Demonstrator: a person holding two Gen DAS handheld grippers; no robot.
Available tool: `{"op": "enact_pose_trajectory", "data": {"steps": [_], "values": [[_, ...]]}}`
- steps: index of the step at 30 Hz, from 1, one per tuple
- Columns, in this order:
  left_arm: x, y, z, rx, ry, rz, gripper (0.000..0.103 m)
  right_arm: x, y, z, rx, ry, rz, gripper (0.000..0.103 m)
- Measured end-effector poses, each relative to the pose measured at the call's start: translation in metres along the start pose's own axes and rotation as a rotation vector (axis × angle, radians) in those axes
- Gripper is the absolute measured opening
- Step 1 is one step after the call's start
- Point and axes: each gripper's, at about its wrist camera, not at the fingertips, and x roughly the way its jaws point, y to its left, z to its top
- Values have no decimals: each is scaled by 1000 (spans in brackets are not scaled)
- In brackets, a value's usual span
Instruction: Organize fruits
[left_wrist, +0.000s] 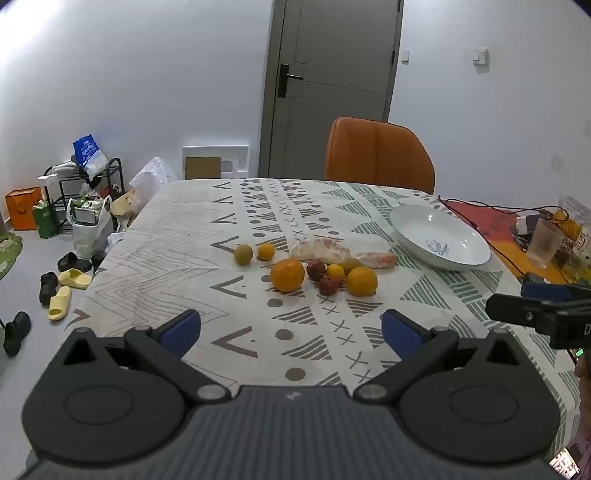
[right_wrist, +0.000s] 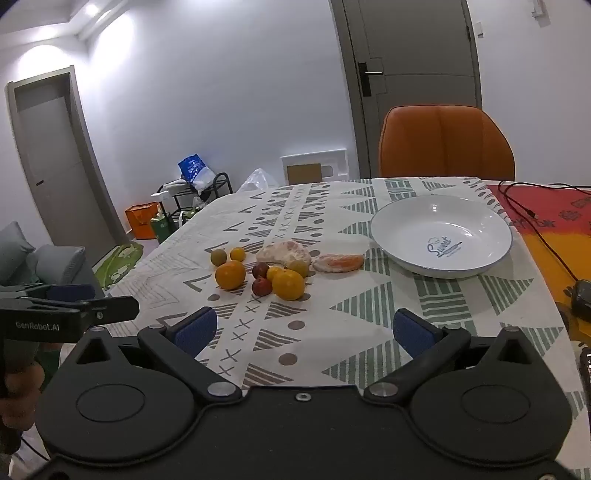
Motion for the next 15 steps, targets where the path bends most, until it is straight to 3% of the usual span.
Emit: {"op": "enact_pose_trajectory", "data": {"steps": [5,6,15], "values": [[1,-3,1,1,-12,23,103,-2,-2,2,-8,-7,-3,103],[-2,-8,-2,14,0,-24,103,-3,-2,1,-6,-13,-4,103],[-1,-9,-2,5,-3,-31,103,-3,-4,2,7,-23,-6,103]]}}
